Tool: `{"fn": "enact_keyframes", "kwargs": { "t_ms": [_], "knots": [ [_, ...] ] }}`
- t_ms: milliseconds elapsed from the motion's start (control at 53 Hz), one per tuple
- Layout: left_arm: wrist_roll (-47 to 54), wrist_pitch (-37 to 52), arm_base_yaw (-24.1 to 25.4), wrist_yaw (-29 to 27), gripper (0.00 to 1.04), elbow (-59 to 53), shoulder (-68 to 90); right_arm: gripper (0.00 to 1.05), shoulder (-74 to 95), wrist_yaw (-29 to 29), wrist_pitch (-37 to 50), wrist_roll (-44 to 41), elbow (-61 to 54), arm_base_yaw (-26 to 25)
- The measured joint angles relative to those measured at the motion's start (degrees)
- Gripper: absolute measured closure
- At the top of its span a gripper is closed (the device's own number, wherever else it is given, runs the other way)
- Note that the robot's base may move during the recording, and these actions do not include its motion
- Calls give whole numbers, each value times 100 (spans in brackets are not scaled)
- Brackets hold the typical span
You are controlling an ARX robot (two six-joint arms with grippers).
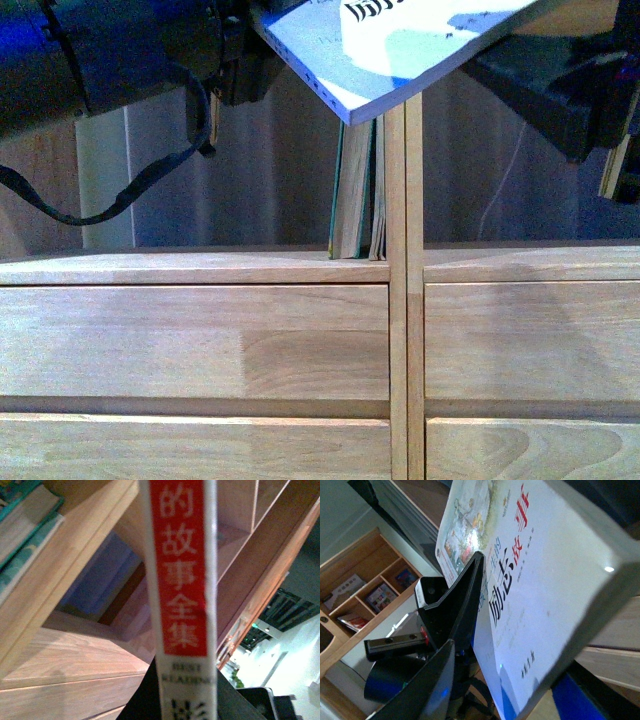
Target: Organize books on shelf
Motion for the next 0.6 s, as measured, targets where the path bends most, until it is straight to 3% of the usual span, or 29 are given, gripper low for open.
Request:
{"fn": "enact_keyframes", "kwargs": {
  "t_ms": [94,283,604],
  "knots": [
    [382,-136,278,-254,98,0,0,30,-13,-177,46,13,-162,-341],
    [1714,-520,728,-811,98,13,13,6,-210,-573,146,118,-511,-1182],
    [4693,-1019,1058,-1567,98,1320,975,7,-1150,-1615,518,205,-1412,-3167]
  ]
}}
